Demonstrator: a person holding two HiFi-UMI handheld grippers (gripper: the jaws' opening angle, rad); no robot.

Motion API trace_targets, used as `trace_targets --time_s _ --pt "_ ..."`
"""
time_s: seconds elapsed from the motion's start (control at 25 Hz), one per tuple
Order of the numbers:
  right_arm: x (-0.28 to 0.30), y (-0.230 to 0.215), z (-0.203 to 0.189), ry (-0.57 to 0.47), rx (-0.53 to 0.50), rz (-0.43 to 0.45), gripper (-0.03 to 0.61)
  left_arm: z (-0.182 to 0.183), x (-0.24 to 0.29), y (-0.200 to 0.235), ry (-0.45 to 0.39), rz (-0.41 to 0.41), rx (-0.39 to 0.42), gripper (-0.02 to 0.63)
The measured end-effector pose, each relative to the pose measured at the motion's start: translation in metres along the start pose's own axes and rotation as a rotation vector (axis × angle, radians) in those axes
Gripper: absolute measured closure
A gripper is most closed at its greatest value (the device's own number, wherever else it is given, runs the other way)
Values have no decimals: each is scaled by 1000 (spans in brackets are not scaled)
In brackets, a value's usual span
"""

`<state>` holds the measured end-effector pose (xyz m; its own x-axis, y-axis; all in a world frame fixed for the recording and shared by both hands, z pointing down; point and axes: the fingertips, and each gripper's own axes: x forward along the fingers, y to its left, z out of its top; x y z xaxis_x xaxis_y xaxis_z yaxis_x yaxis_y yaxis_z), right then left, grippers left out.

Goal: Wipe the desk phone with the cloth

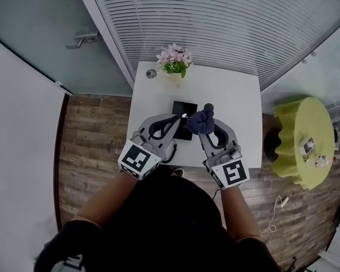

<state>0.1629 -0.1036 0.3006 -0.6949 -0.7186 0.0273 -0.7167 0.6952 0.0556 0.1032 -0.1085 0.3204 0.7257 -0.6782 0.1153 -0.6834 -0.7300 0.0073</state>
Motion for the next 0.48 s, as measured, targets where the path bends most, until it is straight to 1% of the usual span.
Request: trace_targets --time_s 0.48 --pt "-3 17 -7 6 16 23 485 -7 -10 -2 13 1 -2 604"
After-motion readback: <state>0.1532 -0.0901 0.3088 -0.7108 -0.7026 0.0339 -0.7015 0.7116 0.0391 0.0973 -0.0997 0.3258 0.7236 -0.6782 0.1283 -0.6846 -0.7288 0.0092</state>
